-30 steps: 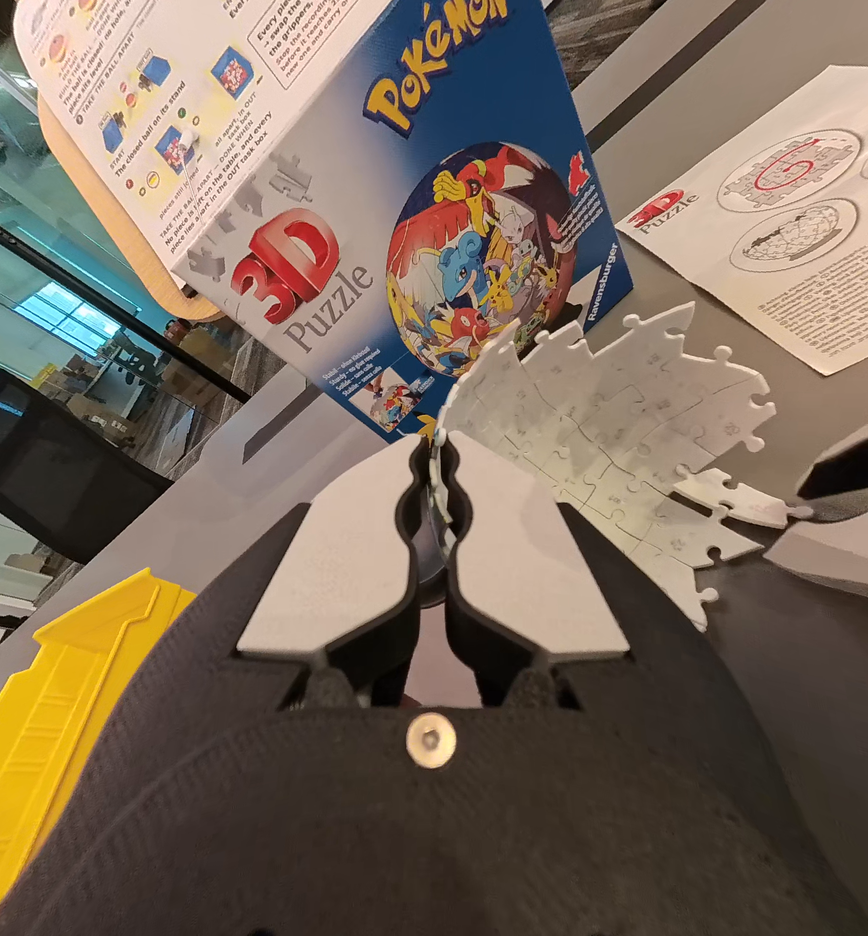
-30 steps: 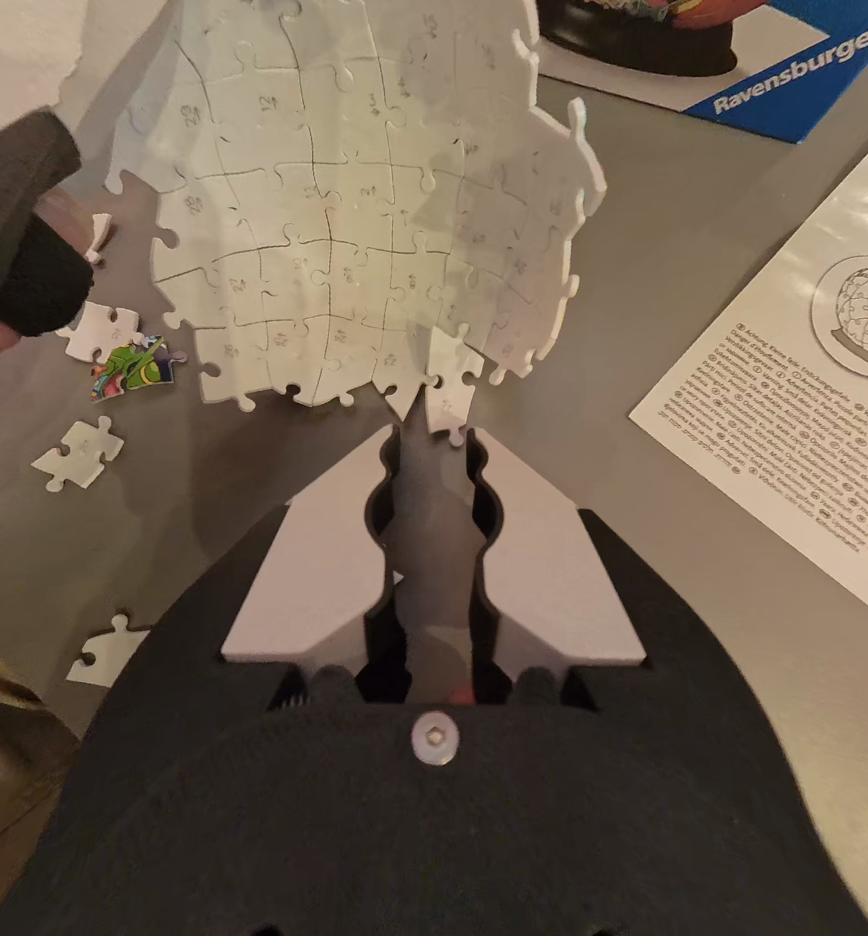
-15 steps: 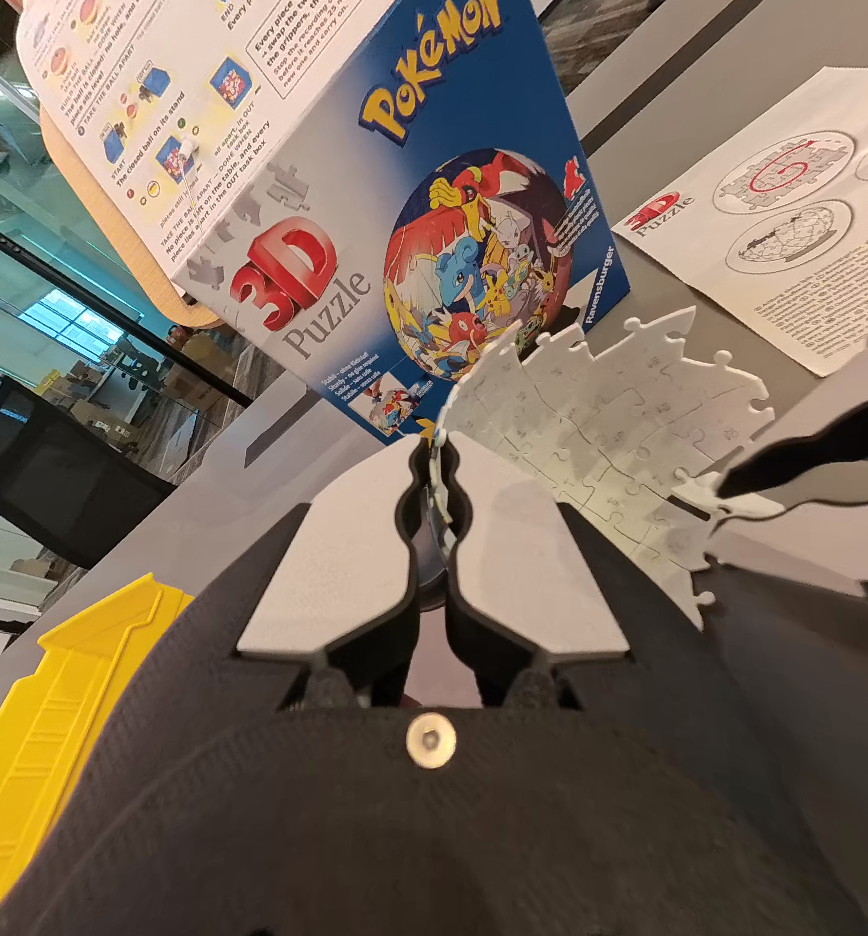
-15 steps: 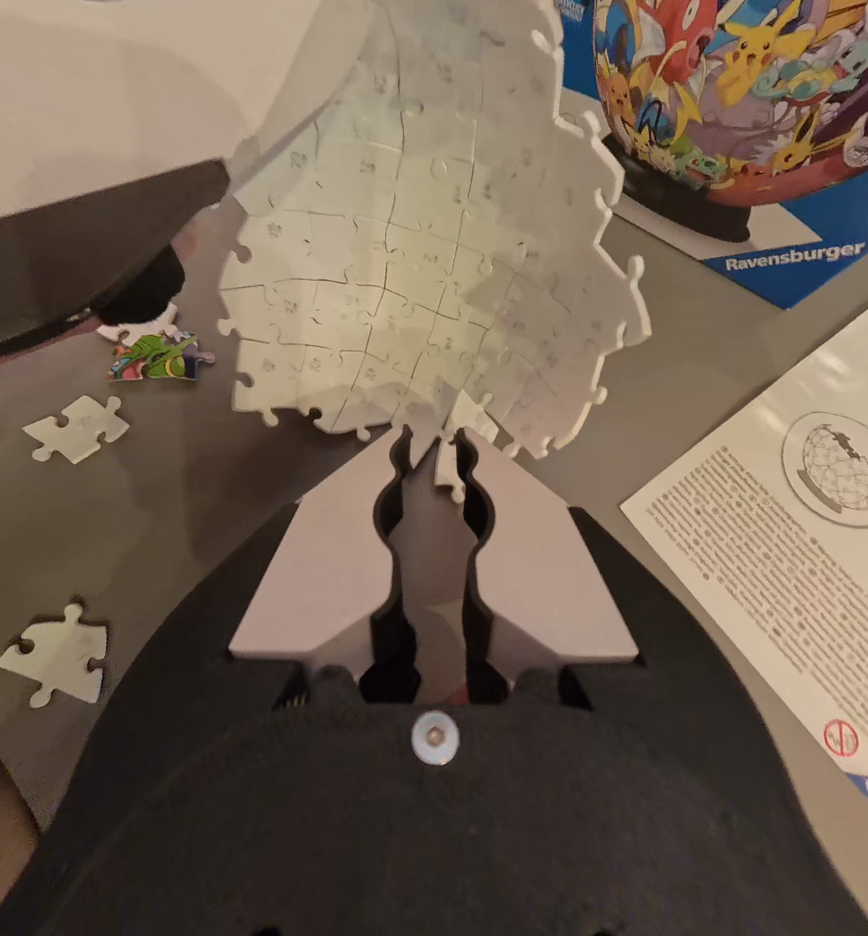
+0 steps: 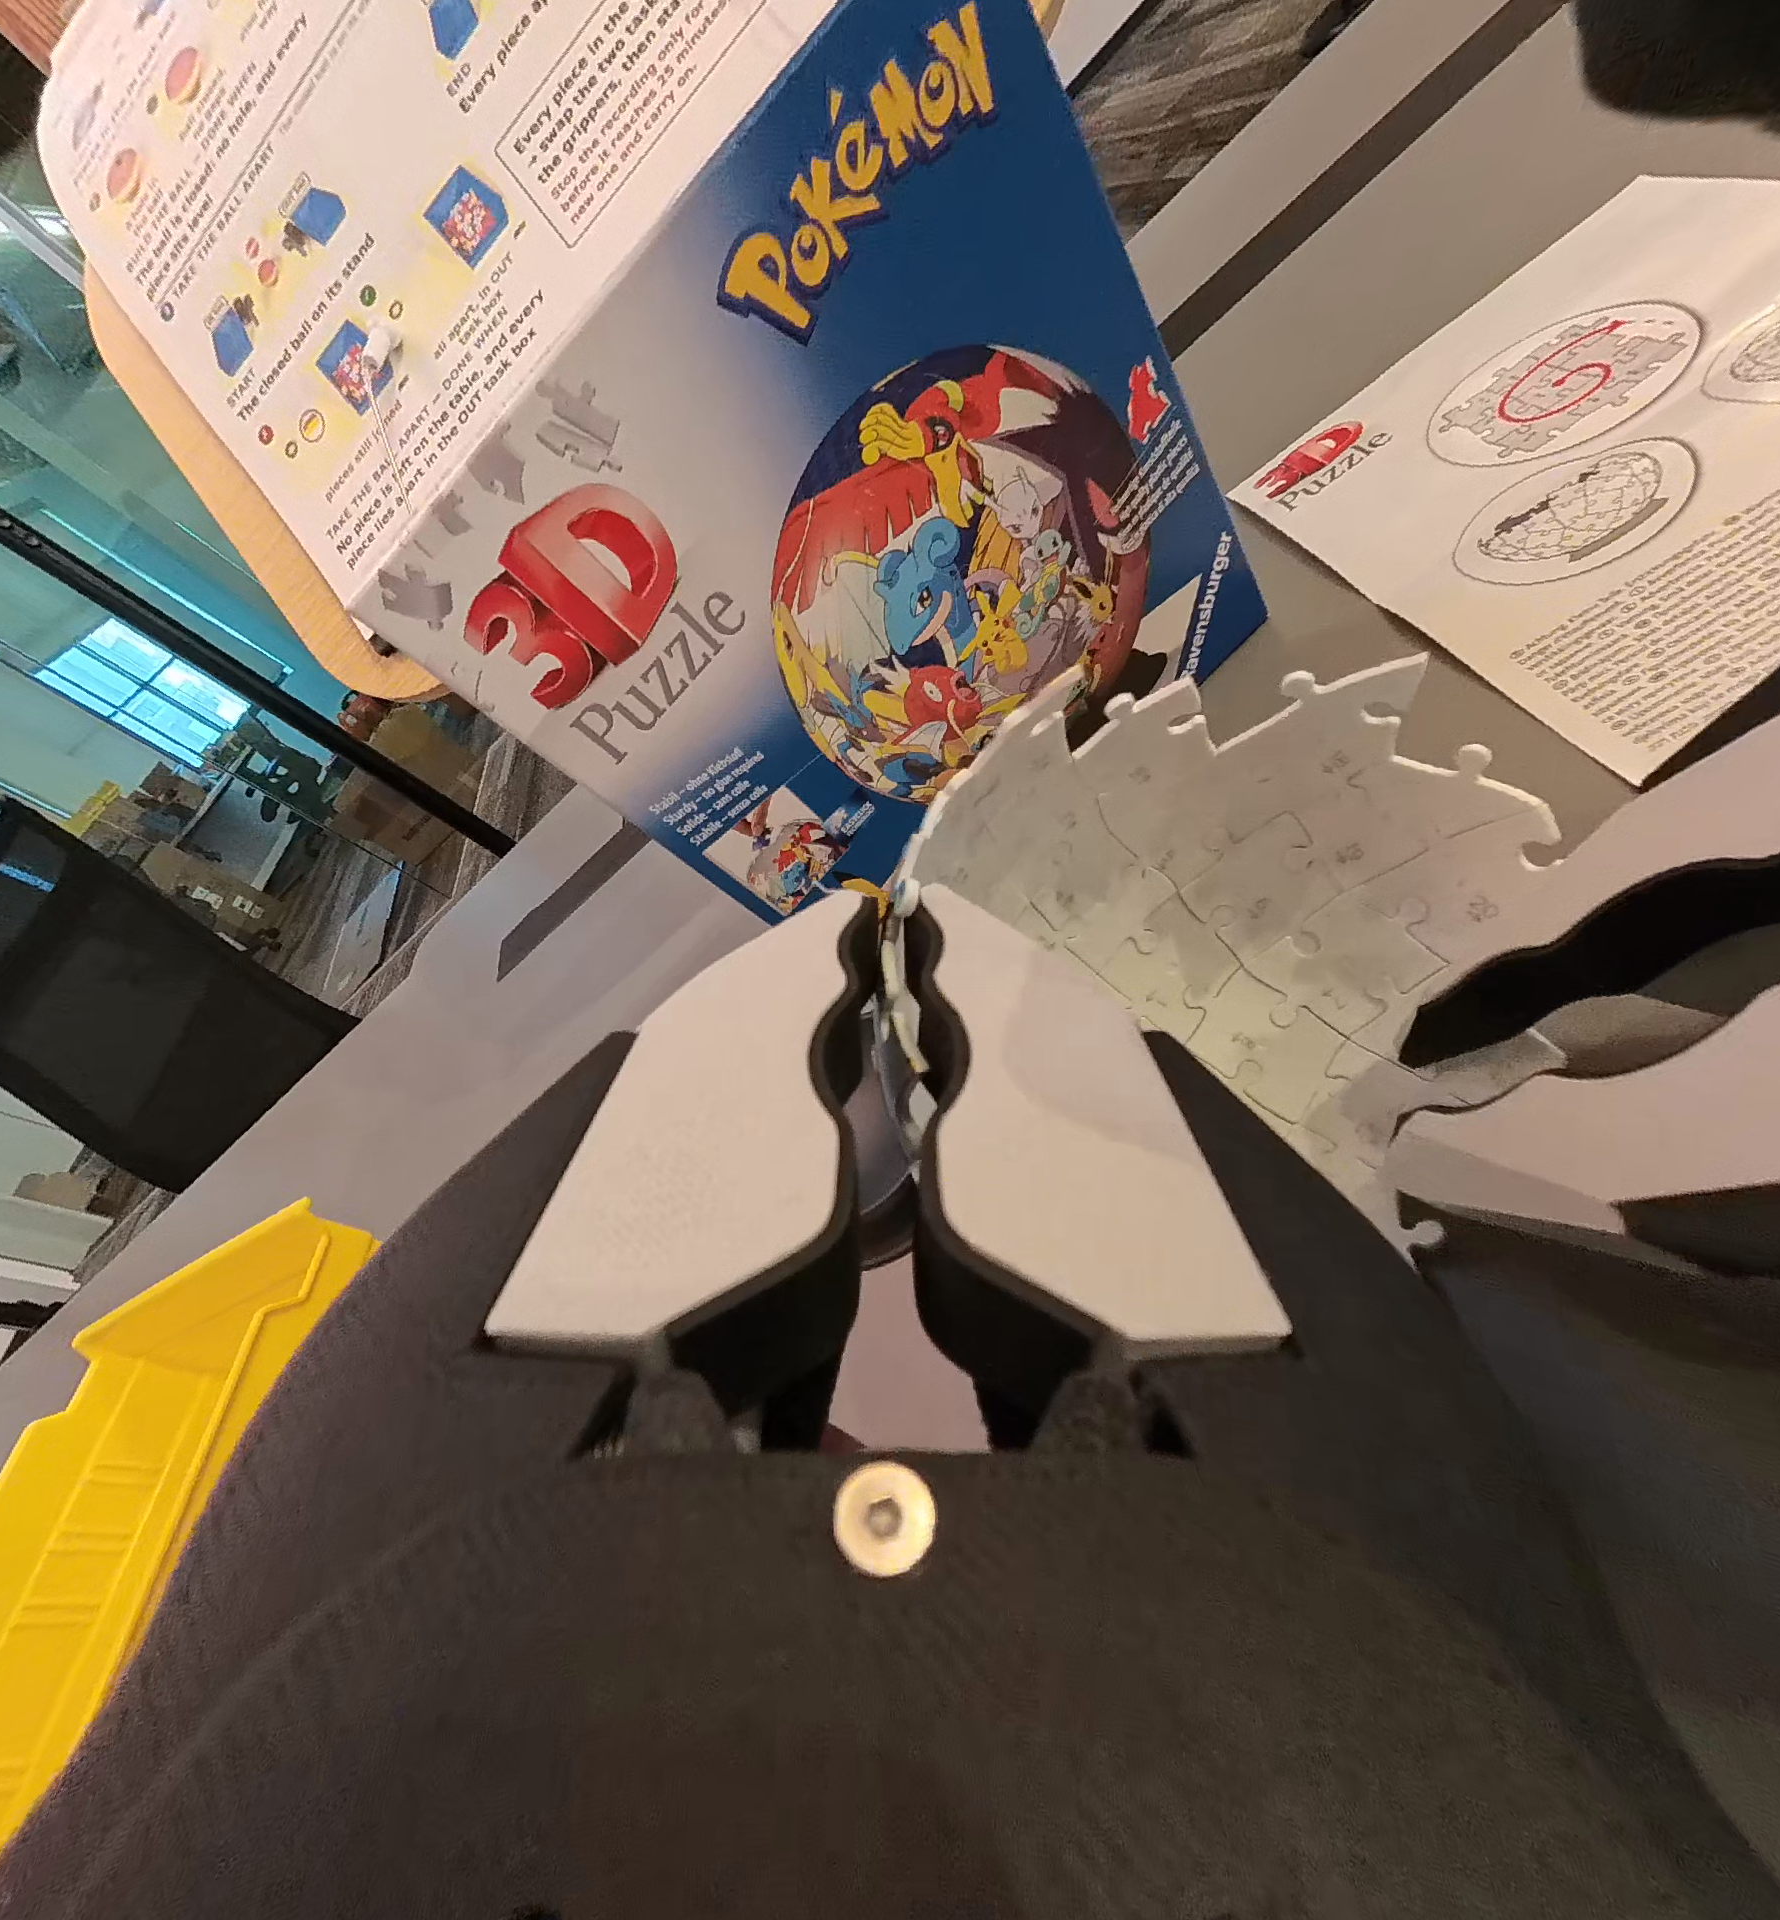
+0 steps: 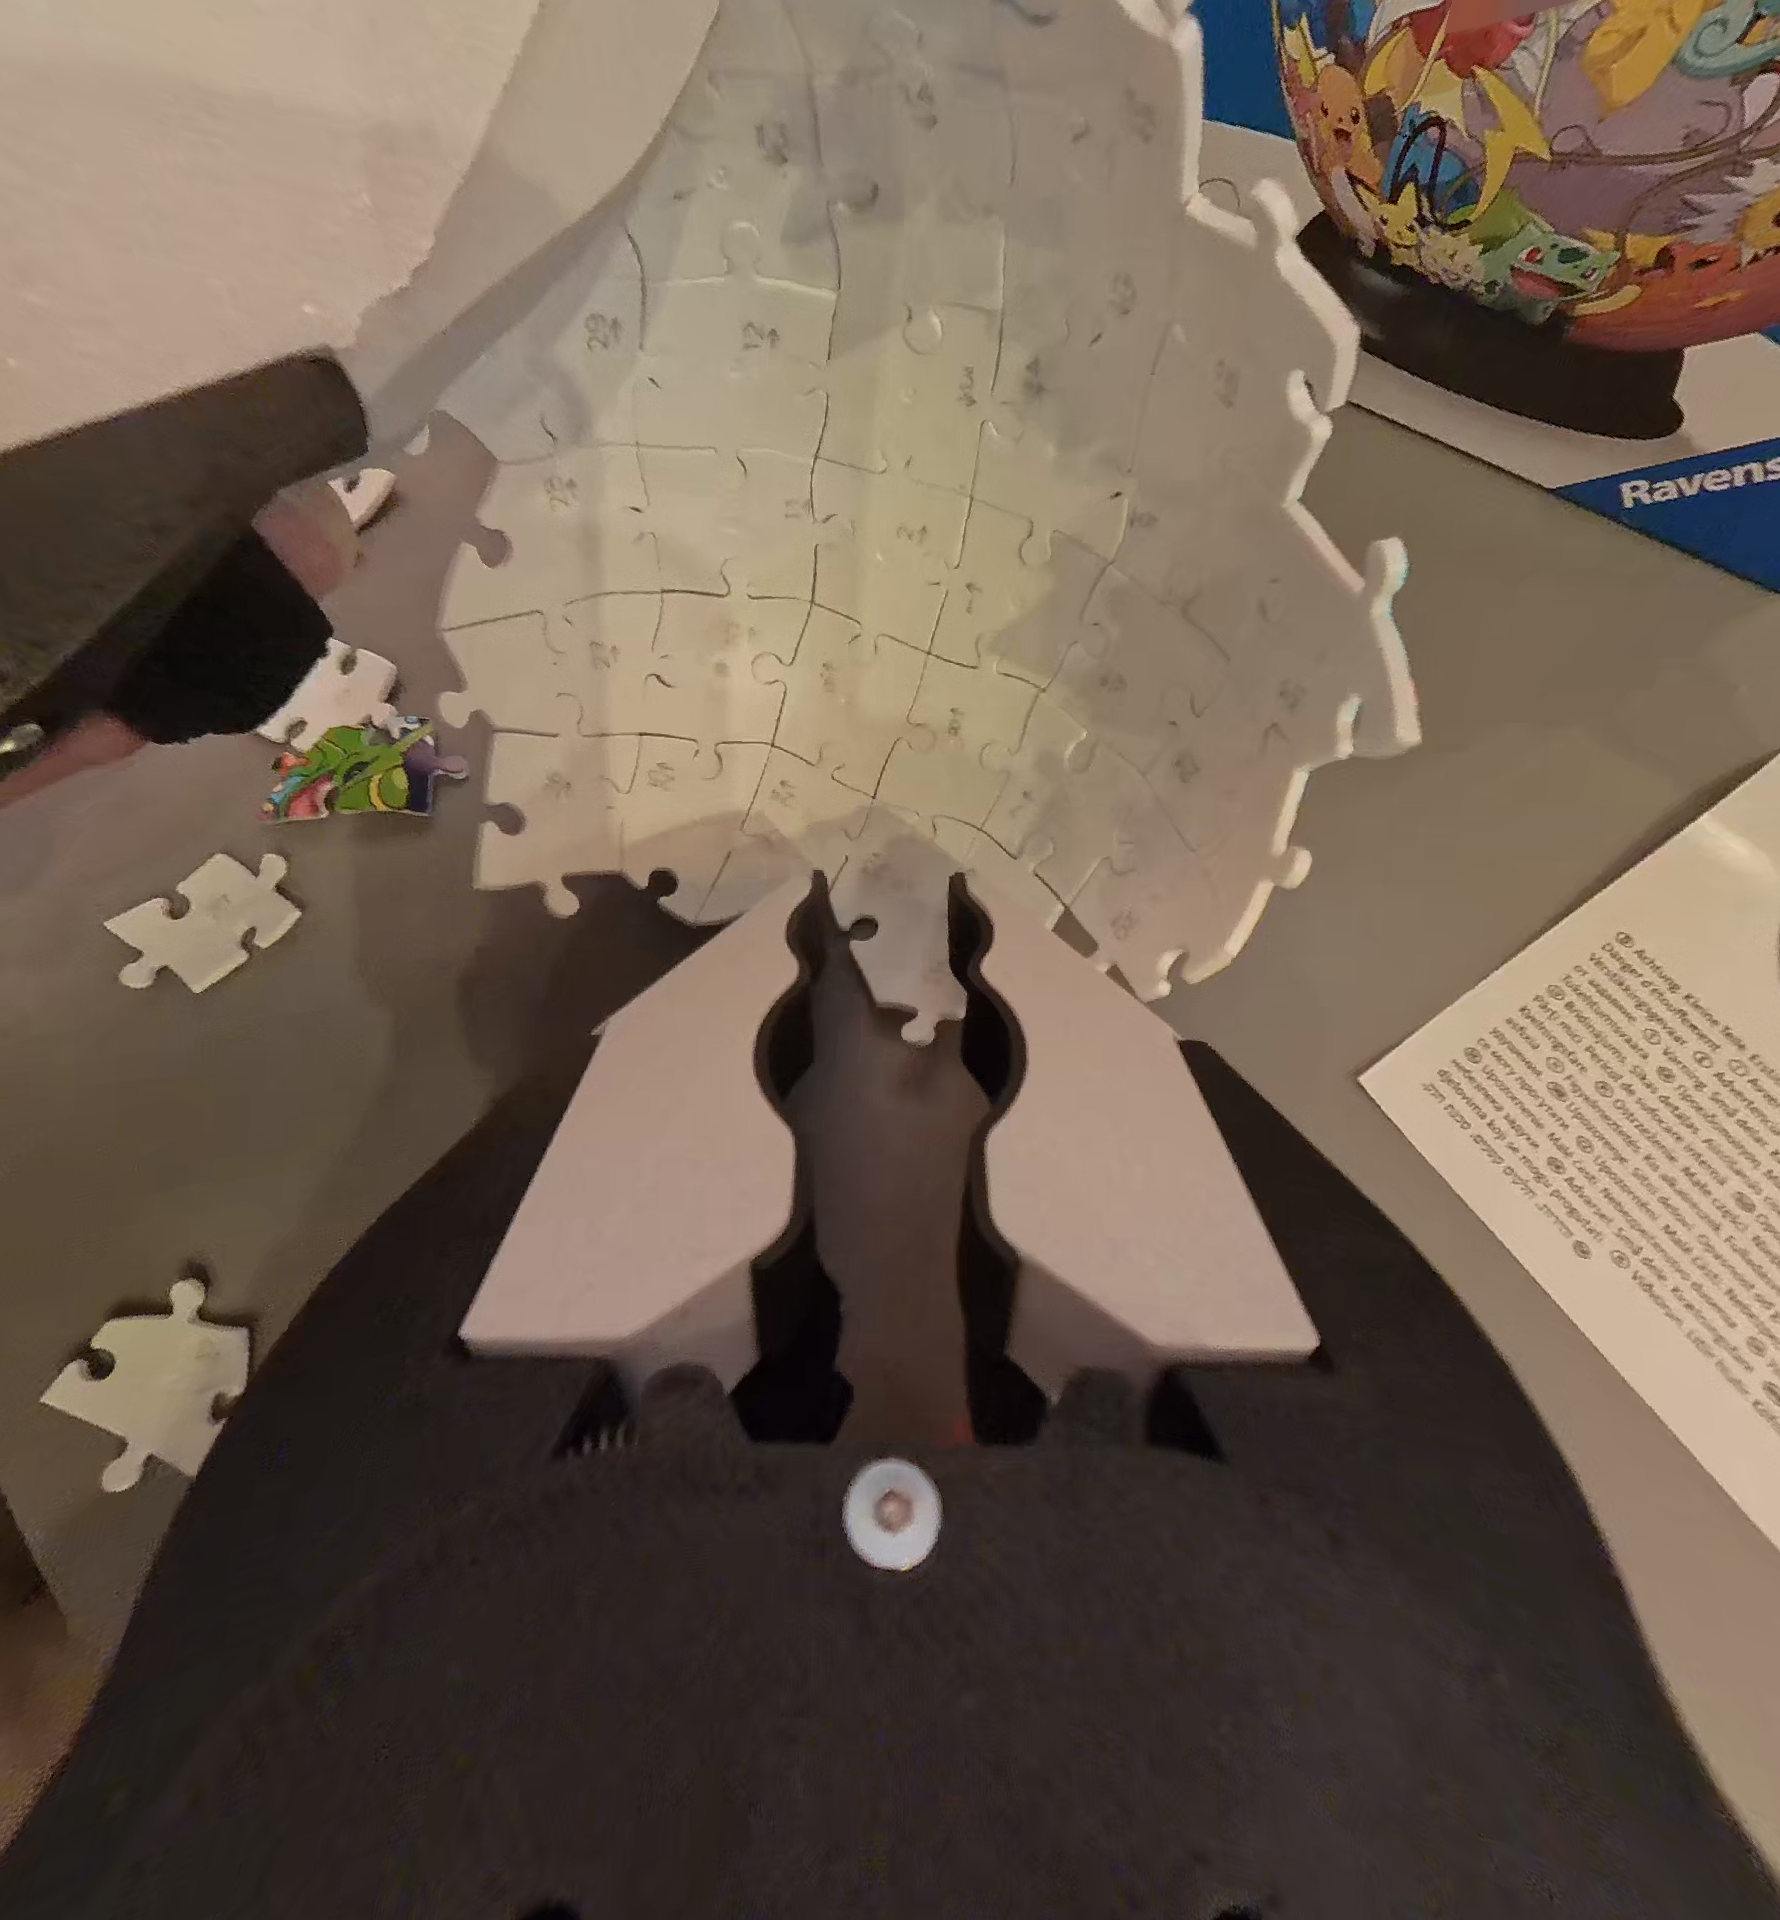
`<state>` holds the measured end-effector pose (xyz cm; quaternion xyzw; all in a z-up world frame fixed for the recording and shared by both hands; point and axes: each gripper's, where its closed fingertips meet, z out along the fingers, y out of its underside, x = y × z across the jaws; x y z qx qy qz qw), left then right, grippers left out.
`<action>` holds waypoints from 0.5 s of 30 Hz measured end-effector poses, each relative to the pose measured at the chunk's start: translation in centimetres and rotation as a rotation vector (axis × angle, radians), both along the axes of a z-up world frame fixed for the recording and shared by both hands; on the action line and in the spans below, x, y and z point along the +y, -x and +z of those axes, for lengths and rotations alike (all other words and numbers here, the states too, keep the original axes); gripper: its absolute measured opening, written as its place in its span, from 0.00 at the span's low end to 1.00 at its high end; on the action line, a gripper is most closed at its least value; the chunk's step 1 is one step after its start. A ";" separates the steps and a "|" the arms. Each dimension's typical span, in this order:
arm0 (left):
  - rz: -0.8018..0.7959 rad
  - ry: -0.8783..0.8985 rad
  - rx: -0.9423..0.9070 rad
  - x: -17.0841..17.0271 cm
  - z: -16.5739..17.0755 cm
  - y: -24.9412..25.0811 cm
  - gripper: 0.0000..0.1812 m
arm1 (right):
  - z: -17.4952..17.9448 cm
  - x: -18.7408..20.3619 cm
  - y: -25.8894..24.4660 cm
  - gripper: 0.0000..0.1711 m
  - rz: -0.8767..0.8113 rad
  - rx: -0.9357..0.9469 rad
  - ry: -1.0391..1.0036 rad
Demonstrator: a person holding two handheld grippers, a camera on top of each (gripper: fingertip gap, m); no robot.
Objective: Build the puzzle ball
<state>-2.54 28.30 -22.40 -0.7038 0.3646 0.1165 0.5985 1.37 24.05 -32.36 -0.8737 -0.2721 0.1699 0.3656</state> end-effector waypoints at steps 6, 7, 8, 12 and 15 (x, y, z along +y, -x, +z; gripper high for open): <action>-0.009 -0.011 0.005 -0.2 0.2 -0.2 0.02 | -0.2 0.0 0.1 0.12 -0.020 0.039 0.030; -0.010 -0.013 0.005 -0.2 0.2 -0.3 0.02 | -0.2 0.0 0.1 0.11 -0.025 0.048 0.035; -0.011 -0.013 0.005 -0.2 0.2 -0.3 0.02 | -0.2 0.0 0.0 0.11 -0.032 0.059 0.042; -0.010 -0.016 0.013 -0.2 0.1 -0.3 0.02 | 0.0 -0.1 0.0 0.14 -0.031 0.070 0.048; -0.008 -0.007 0.013 -0.1 -0.2 -0.3 0.02 | 0.2 -0.3 -0.2 0.16 -0.033 0.078 0.051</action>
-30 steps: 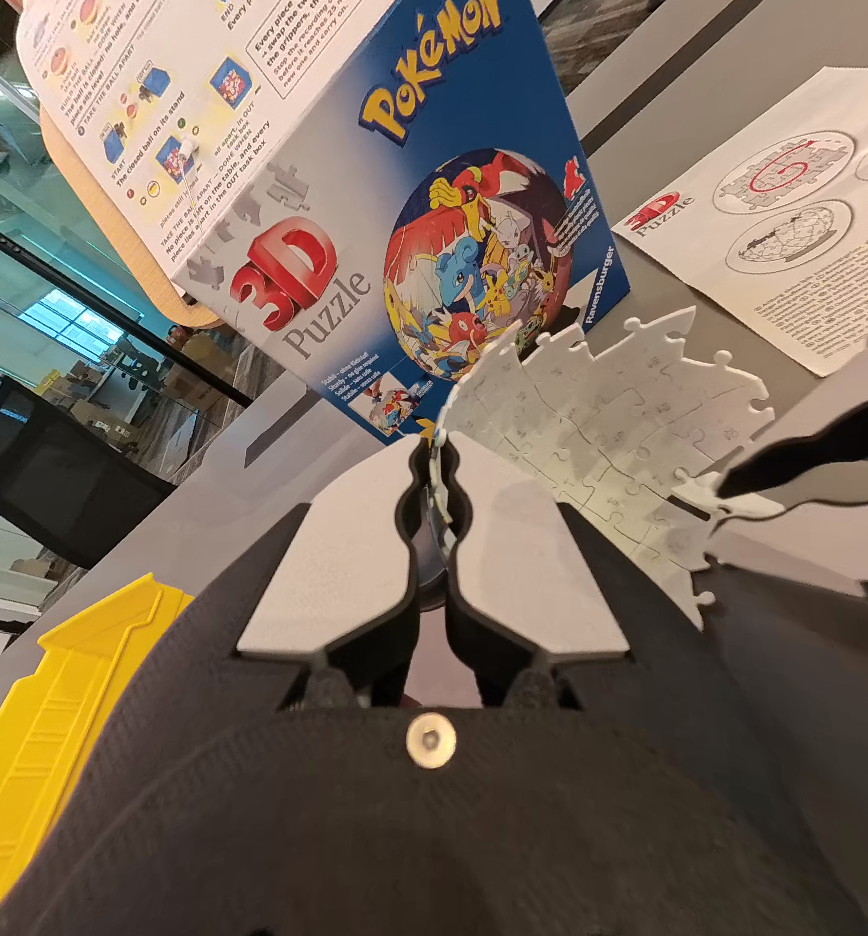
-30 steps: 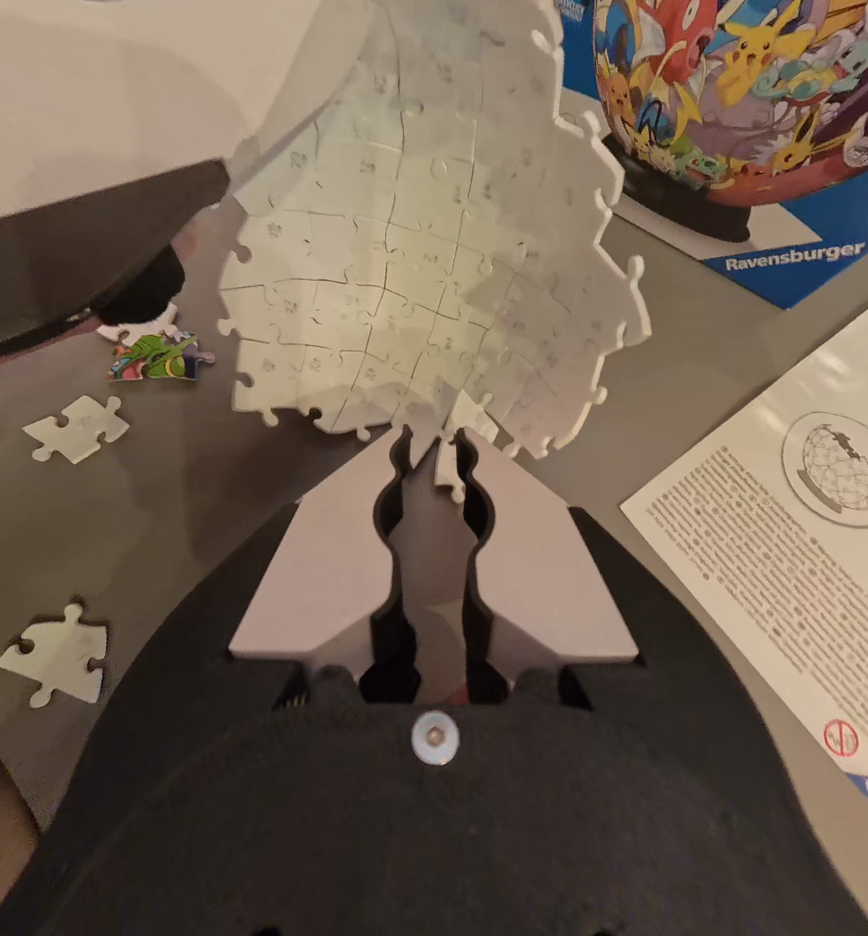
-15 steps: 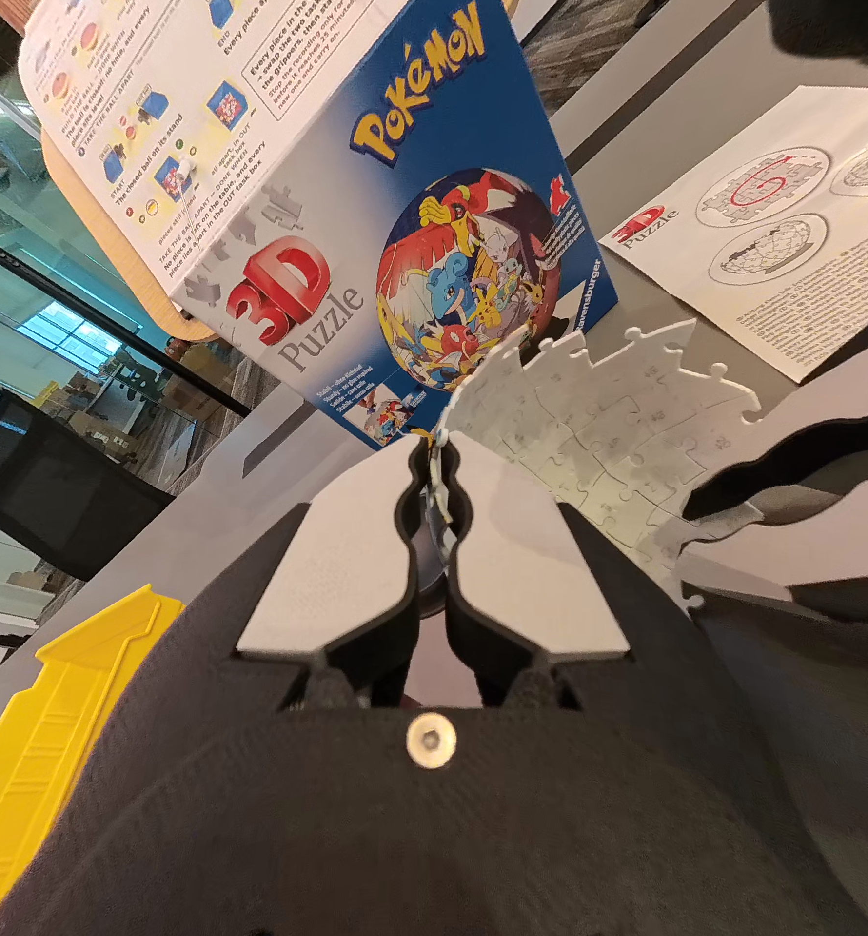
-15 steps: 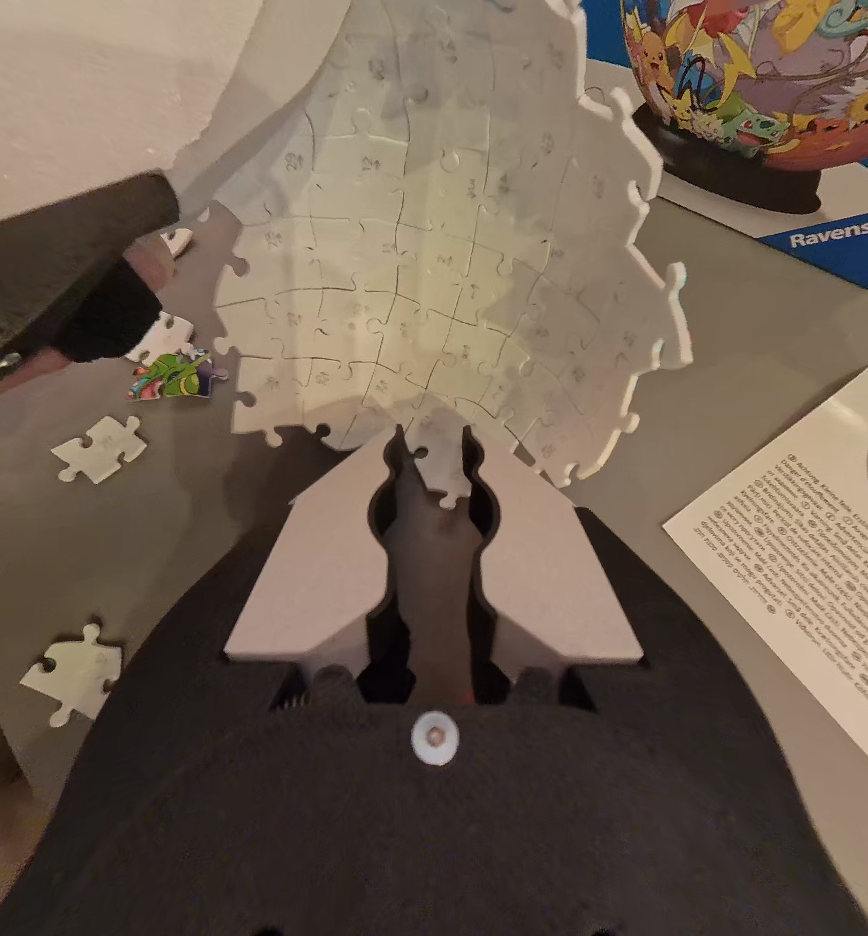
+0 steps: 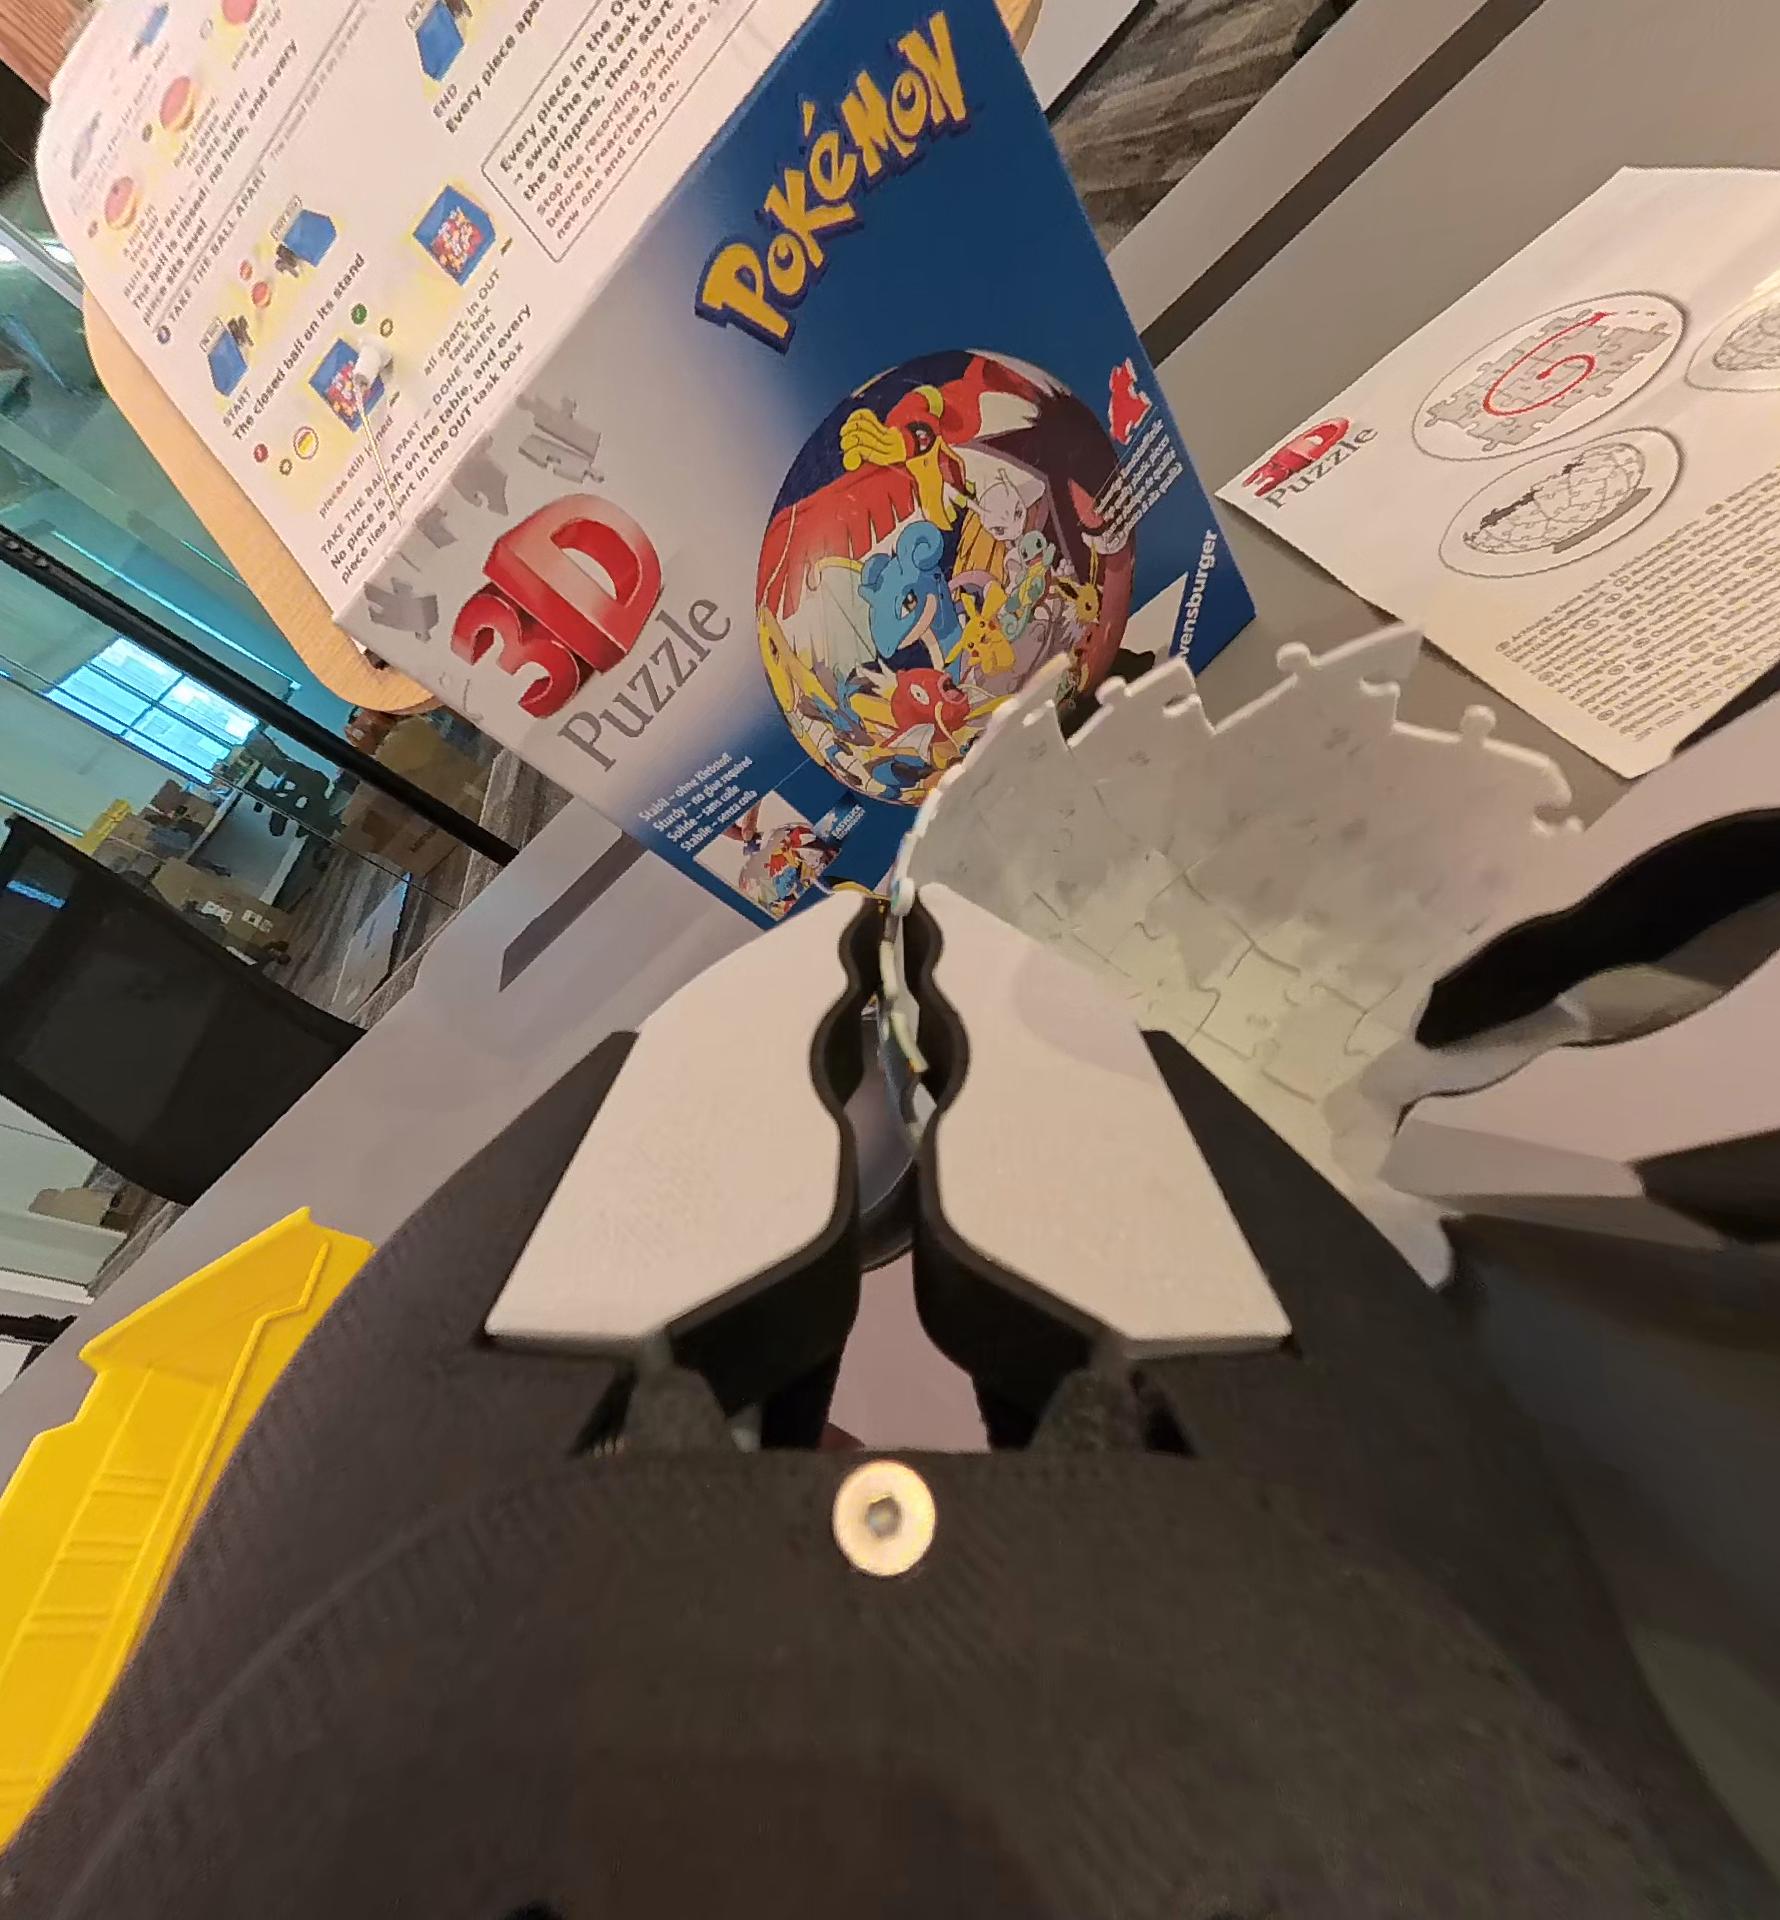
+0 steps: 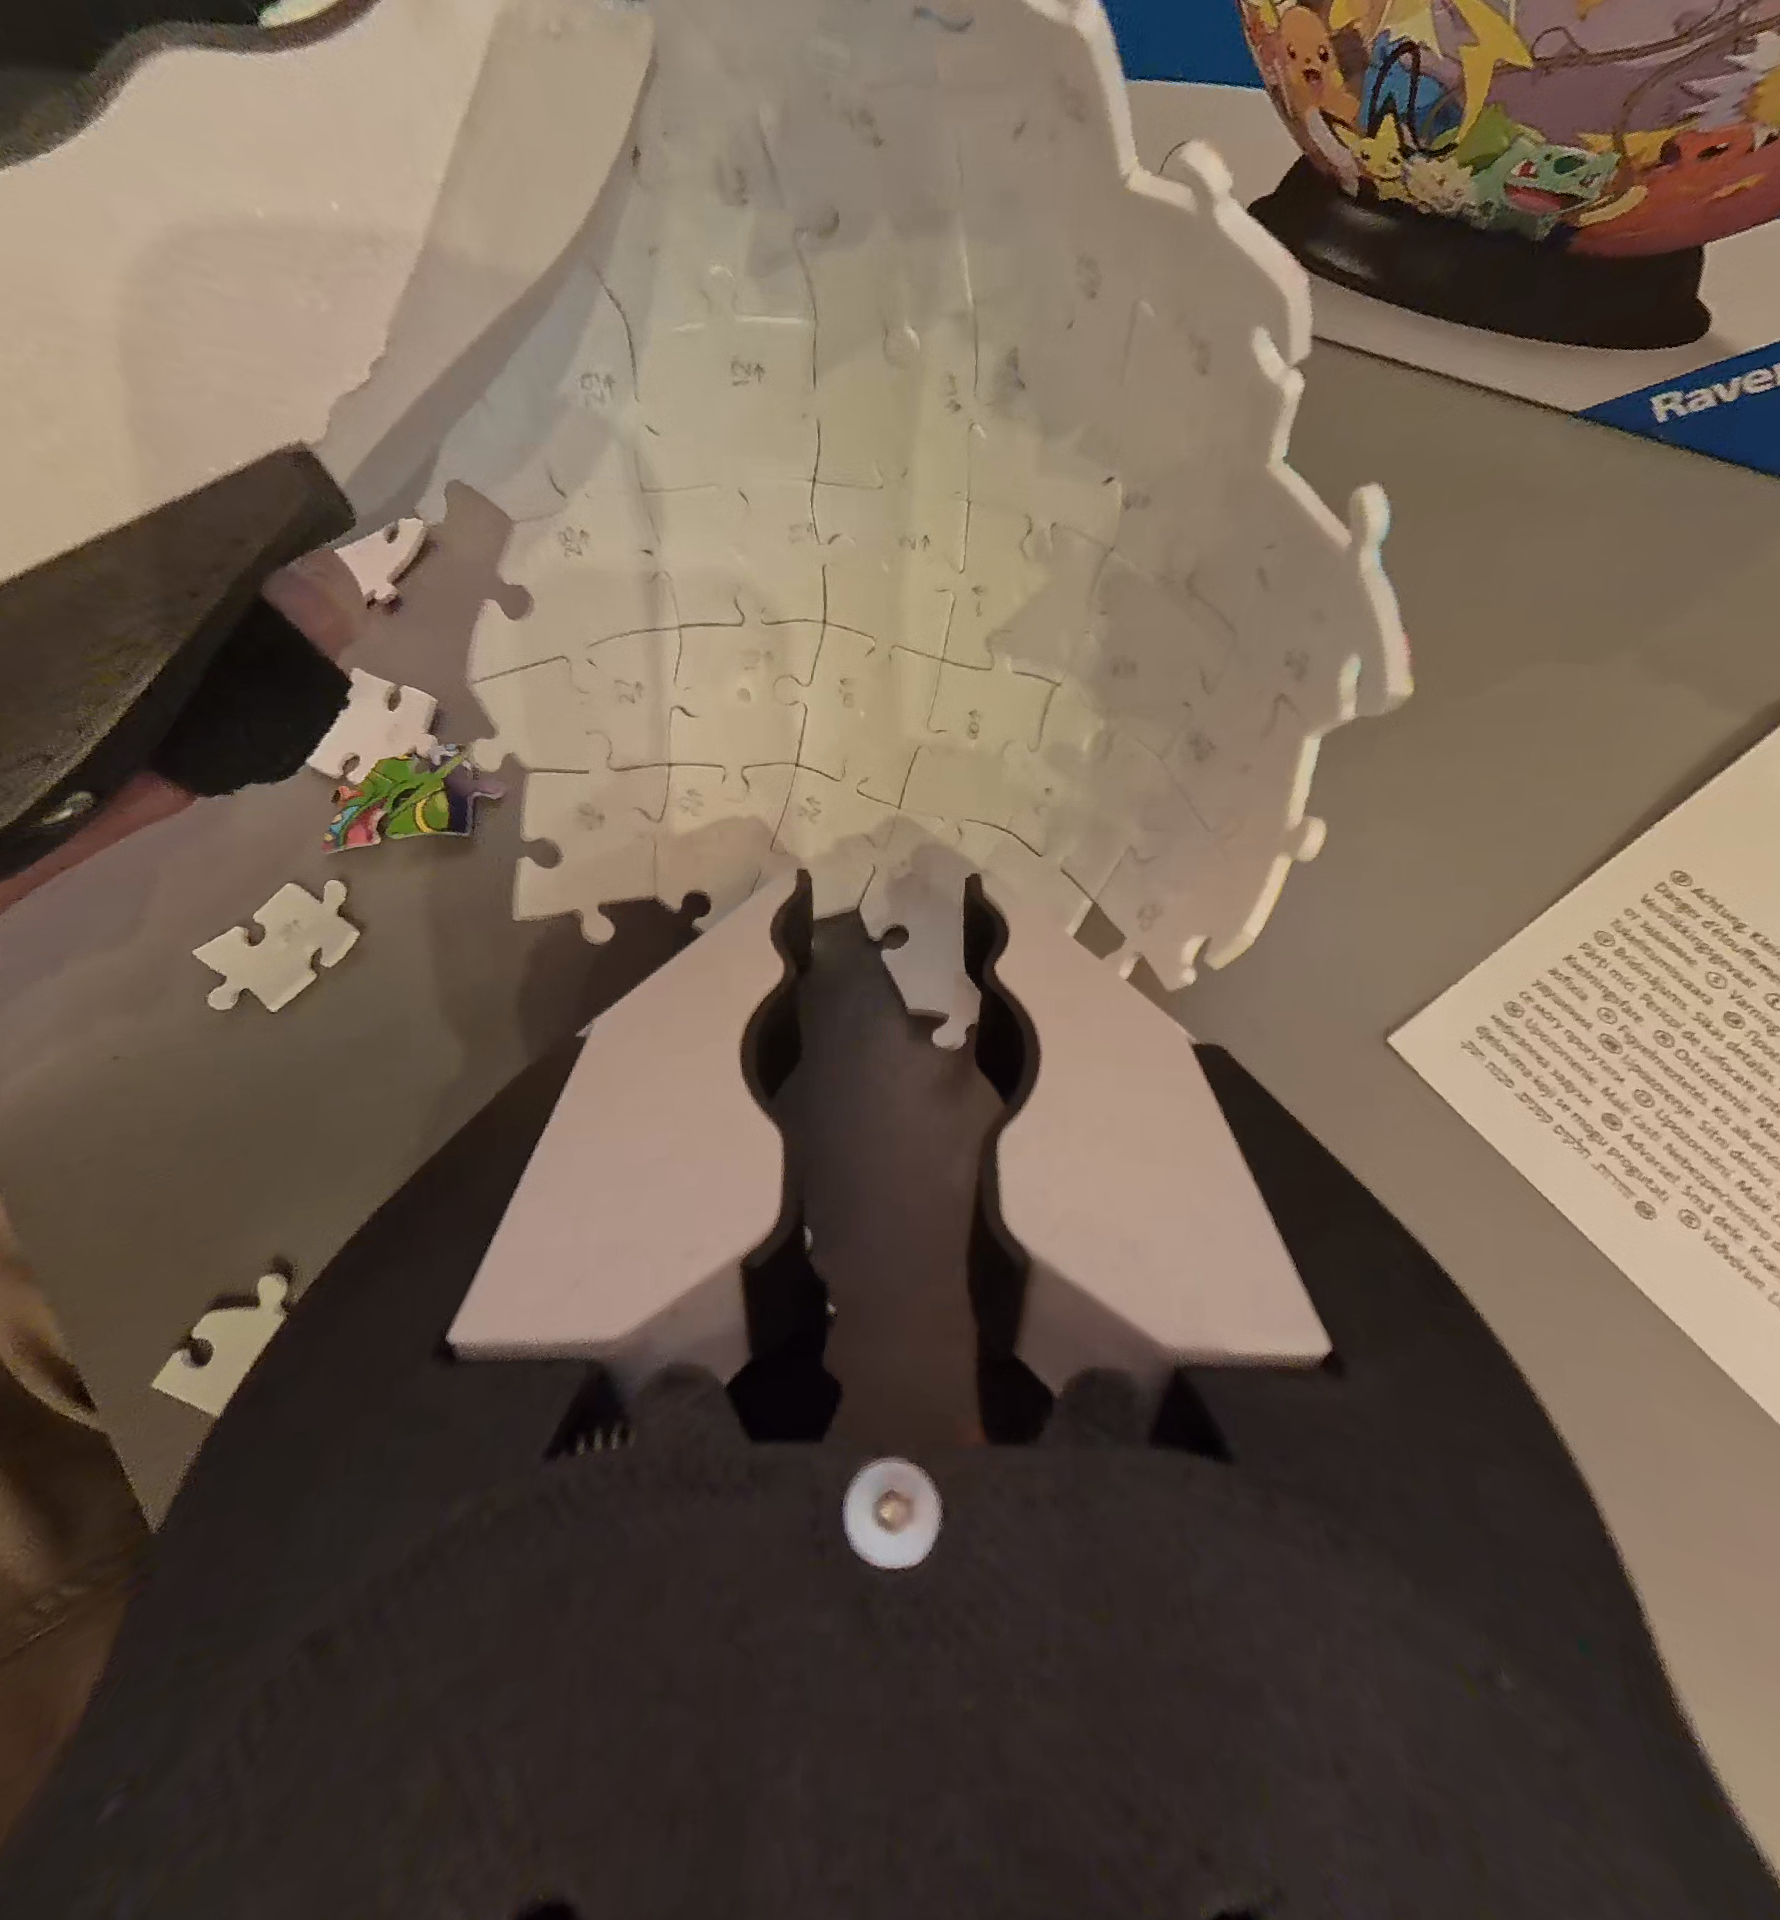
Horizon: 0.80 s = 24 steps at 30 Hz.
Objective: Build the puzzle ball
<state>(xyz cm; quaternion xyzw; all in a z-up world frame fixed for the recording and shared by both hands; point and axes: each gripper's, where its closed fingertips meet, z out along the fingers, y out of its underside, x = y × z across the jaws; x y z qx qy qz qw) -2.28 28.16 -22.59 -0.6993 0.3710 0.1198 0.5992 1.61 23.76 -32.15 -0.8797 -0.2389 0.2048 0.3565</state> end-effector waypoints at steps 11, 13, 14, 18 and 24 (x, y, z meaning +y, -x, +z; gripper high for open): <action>0.019 -0.002 0.008 0.5 0.0 0.5 0.02 | 2.9 -1.3 -0.9 0.25 0.046 0.066 -0.034; 0.023 -0.003 0.007 0.6 0.0 0.8 0.02 | 3.5 -2.1 -2.1 0.26 0.055 0.057 -0.045; 0.024 -0.003 0.007 0.6 0.0 0.9 0.02 | 3.4 -2.5 -2.9 0.27 0.058 0.039 -0.041; 0.021 -0.007 0.008 0.6 0.1 0.9 0.02 | 2.5 -4.8 -4.6 0.25 0.125 -0.019 0.004; 0.011 -0.017 0.013 0.4 0.2 0.6 0.02 | 0.9 -7.4 -4.1 0.24 0.305 -0.167 0.003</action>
